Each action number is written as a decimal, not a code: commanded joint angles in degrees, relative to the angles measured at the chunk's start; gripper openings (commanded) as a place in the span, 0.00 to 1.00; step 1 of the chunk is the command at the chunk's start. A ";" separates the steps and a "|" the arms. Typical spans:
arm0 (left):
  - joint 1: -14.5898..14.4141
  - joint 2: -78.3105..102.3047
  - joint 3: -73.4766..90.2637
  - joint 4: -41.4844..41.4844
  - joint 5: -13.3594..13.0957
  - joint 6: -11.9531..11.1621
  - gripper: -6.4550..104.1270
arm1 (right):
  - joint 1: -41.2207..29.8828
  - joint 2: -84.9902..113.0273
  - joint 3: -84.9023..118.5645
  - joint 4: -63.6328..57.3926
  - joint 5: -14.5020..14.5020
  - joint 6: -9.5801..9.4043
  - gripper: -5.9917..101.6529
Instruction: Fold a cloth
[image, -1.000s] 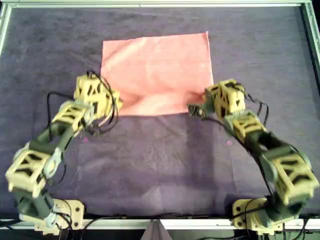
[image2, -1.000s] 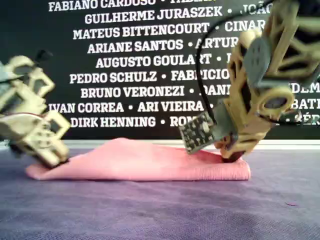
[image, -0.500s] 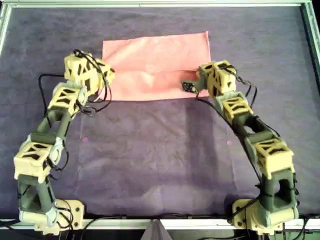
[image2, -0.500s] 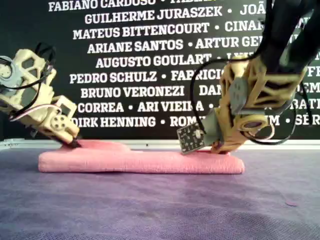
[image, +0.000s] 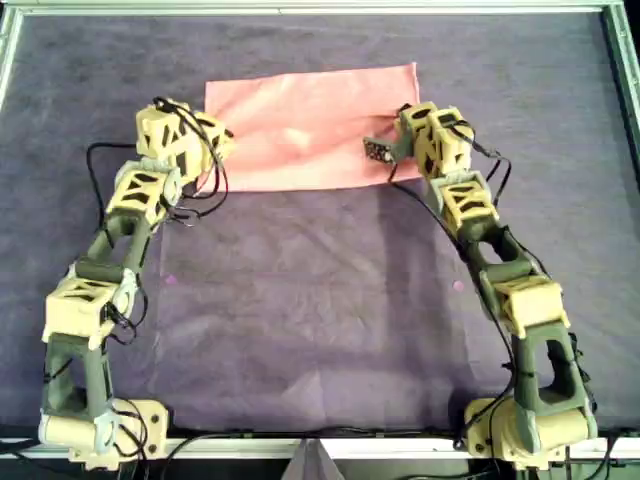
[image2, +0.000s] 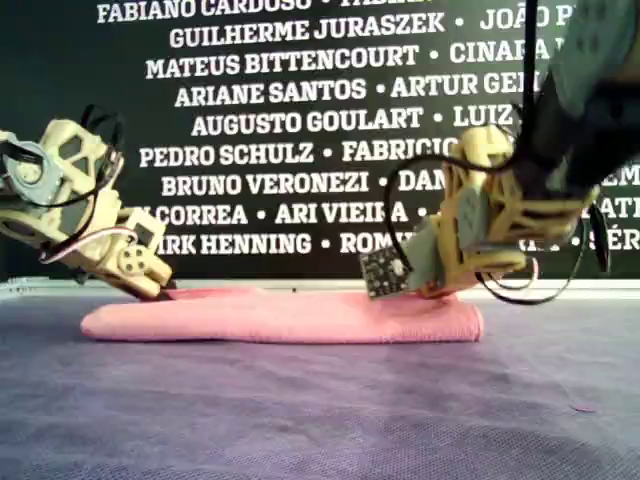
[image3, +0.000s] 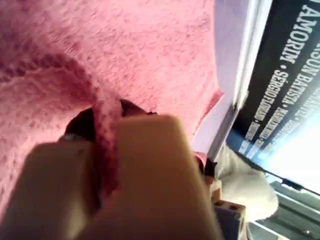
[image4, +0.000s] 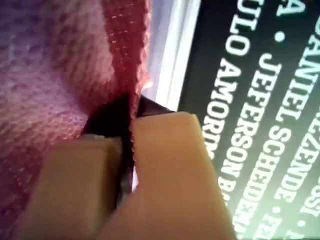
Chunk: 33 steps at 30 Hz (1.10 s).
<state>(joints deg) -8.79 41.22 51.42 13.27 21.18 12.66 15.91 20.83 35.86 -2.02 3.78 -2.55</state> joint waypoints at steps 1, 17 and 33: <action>1.58 2.02 -6.77 -1.32 0.00 0.35 0.05 | -0.44 -0.79 -10.28 -2.99 -0.26 -0.18 0.07; 2.46 -4.66 -17.75 -1.32 0.00 0.35 0.05 | -0.53 -3.78 -17.75 -2.99 -0.18 -0.18 0.07; 2.72 -6.33 -18.02 -1.23 0.09 0.35 0.46 | -0.88 -2.99 -17.84 -2.99 0.97 -0.18 0.46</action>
<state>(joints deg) -7.29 32.96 36.74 13.27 21.18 12.66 15.21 13.89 23.03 -2.11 4.57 -2.55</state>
